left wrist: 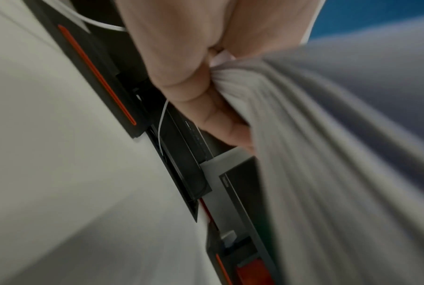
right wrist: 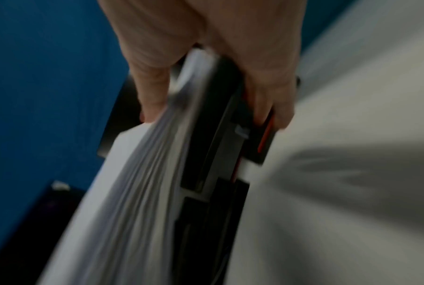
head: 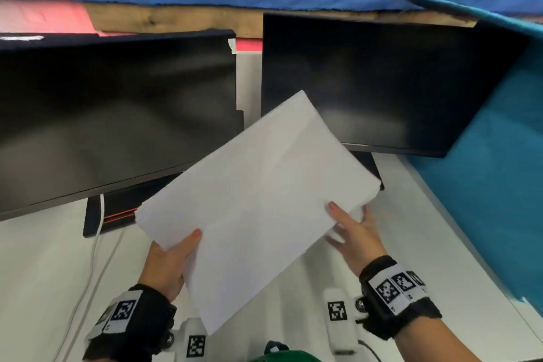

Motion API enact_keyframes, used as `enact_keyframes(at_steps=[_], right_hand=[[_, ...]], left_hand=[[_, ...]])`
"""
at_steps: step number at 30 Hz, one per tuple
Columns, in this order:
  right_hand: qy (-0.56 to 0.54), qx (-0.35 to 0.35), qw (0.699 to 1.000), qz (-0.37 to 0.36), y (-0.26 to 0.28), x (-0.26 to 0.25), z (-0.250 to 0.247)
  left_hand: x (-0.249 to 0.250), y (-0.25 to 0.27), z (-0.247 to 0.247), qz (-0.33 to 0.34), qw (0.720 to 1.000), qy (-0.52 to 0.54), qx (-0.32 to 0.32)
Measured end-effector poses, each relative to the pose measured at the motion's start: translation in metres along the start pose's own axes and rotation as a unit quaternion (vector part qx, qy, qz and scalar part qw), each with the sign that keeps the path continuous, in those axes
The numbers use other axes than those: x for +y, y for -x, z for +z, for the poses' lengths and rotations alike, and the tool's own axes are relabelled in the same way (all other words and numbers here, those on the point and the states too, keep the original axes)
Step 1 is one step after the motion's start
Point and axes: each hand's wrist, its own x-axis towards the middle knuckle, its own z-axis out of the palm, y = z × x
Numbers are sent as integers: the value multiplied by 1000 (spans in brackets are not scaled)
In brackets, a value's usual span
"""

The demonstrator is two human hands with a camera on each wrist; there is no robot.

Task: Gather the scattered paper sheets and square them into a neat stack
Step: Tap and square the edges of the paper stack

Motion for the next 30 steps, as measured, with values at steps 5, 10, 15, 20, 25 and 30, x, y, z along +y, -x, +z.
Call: enact_keyframes(at_steps=[5,10,15,20,25,30], right_hand=[[-139,-147,979,23,13,-6,30],[-32,-158,978,-134,8,-31,22],[59,-181,958,-216,6,-35,27],[73,-180,957,-217,6,-34,29],[164,-159,953,-198,12,-16,24],[159,-105,962,-196,16,-5,24]], left_hand=[[-8,7,5,-17,997,51,-56],[17,-15,-21,13,991,48,-120],[56,-24,11,109,951,-198,-209],[68,-23,31,171,942,-219,-188],[53,-17,26,152,950,-213,-170],[42,-7,40,141,969,-168,-118]])
